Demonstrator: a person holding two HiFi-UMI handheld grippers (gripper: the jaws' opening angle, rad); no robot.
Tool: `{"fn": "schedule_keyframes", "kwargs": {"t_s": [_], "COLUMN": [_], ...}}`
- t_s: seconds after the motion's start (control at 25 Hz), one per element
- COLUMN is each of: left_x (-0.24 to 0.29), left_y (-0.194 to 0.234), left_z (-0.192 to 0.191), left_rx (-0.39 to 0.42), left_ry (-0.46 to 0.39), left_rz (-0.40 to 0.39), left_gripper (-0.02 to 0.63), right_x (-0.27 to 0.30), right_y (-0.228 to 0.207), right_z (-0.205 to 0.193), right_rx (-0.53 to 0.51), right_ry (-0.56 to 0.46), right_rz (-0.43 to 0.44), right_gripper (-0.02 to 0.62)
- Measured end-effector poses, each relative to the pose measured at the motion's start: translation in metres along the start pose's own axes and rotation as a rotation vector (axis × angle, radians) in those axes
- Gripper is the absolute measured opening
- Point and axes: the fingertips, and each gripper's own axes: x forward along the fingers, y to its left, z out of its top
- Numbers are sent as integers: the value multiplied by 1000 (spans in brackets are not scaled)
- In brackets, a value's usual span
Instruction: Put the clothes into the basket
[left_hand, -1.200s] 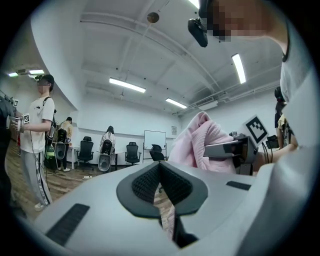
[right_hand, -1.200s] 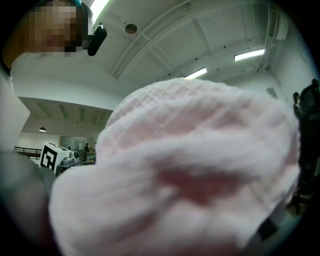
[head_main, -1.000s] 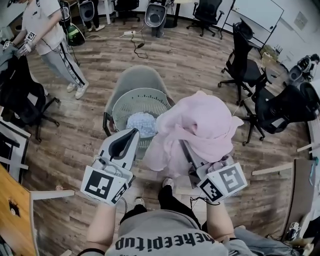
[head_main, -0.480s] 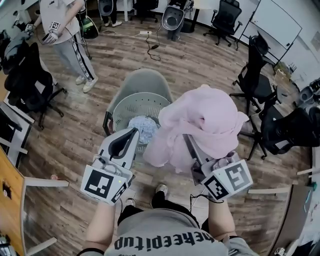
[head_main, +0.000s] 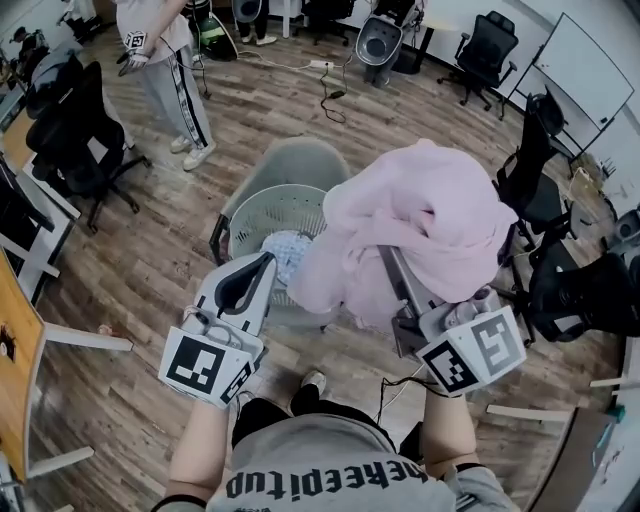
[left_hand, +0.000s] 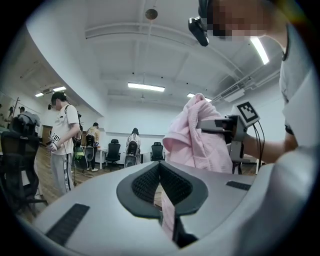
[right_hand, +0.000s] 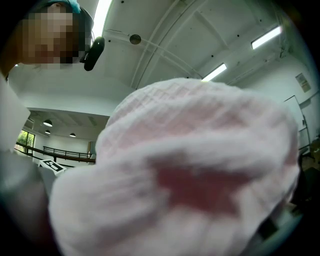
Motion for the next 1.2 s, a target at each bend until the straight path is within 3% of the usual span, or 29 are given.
{"fn": "schedule_keyframes", "kwargs": {"t_s": [0.48, 0.84, 1.2], "left_x": [-5, 5, 22], "left_y": [11, 19, 92], "left_z": [-17, -19, -20], "left_rx": [-21, -14, -22], "left_ry": [38, 41, 59], "left_rz": [90, 101, 53], "left_gripper": [14, 15, 15], "right_x": [32, 47, 116], "right_y": [-10, -15, -1], "right_z": [9, -6, -42], "right_rx": [-13, -21, 4], "right_ry": [-31, -19, 40], "right_rz": [72, 88, 50], "right_gripper": [238, 238, 241]}}
